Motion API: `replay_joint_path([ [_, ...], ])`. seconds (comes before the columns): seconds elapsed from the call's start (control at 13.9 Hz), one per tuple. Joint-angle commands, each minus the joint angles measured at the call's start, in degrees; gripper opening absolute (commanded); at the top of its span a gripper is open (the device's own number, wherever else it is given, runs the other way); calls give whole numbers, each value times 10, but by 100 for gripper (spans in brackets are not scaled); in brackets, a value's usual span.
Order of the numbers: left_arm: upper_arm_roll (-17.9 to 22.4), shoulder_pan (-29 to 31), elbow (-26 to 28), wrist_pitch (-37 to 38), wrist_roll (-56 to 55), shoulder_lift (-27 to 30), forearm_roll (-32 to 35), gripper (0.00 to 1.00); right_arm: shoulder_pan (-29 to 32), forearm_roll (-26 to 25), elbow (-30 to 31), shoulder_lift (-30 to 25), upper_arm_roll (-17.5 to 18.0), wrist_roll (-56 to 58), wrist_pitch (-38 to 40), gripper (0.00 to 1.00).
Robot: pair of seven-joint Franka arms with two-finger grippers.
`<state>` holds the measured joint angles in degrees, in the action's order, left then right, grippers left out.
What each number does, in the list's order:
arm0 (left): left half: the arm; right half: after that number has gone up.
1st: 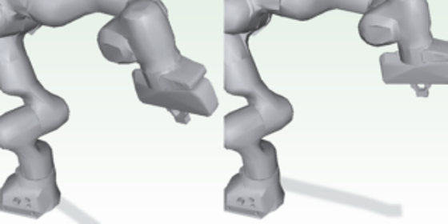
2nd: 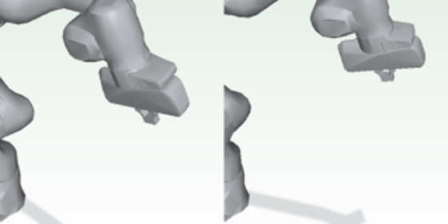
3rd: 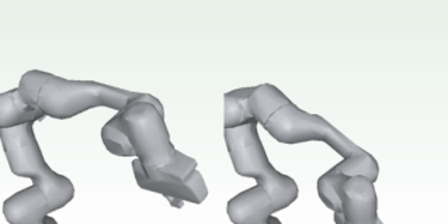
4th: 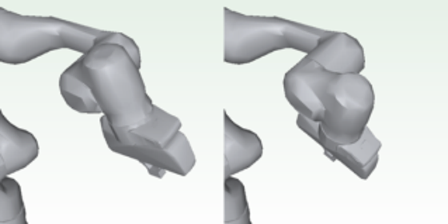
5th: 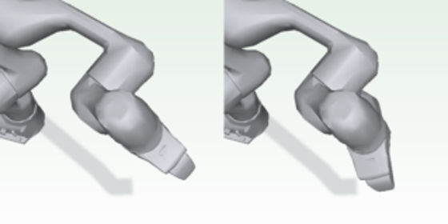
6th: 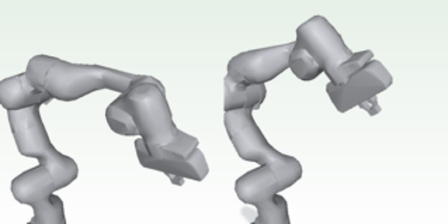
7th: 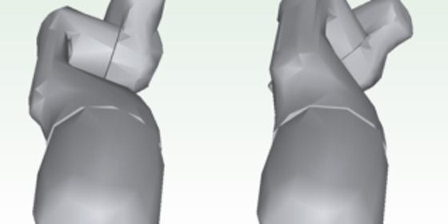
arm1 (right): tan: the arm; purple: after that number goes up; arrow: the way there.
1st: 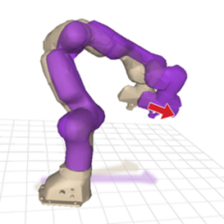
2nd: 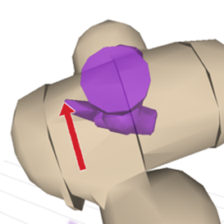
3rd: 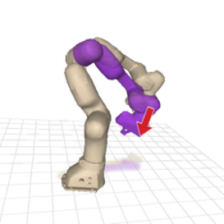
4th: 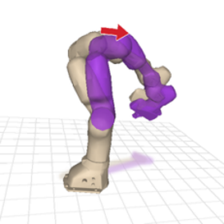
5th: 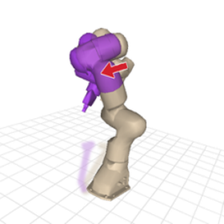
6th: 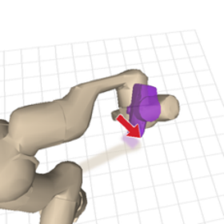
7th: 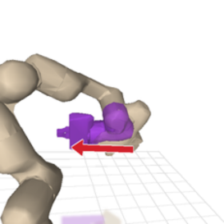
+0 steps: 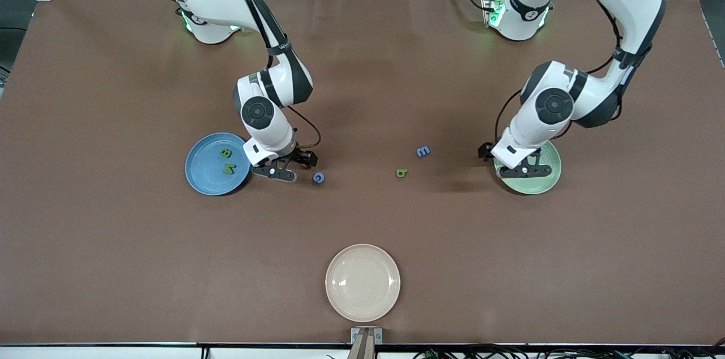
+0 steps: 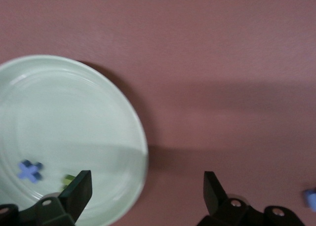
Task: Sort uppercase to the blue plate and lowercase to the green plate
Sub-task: 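Grasp the blue m with the left gripper while the right gripper grasps the Q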
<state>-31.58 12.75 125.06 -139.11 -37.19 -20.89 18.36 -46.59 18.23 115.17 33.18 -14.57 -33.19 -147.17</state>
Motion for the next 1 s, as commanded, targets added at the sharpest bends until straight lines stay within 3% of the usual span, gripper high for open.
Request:
replay_joint_path([
  [0.0, -1, -53, -44, 11, -139, -44, -6, 99, -14, 20, -14, 14, -4, 1, -7, 97],
  [0.29, 1, -128, -105, 9, -292, -103, -3, 99, -32, 38, -17, 15, -5, 1, -10, 96],
  [0.43, 3, -155, -131, 8, -324, -133, 2, 99, -32, 38, -16, 18, -5, 1, -11, 84],
  [0.57, 13, -180, -143, 7, -343, -151, 6, 99, -32, 38, -17, 21, -5, 4, -11, 52],
  [0.72, 46, -217, -143, 2, -361, -157, 27, 99, -32, 38, -18, 21, -5, 1, -8, 9],
  [0.79, 55, -230, -144, -3, -379, -162, 29, 99, -28, 39, -18, 21, -5, 1, -3, 1],
  [0.93, 64, -241, -143, -4, -385, -164, 33, 98, -21, 38, -17, 14, -8, 11, 0, 0],
])
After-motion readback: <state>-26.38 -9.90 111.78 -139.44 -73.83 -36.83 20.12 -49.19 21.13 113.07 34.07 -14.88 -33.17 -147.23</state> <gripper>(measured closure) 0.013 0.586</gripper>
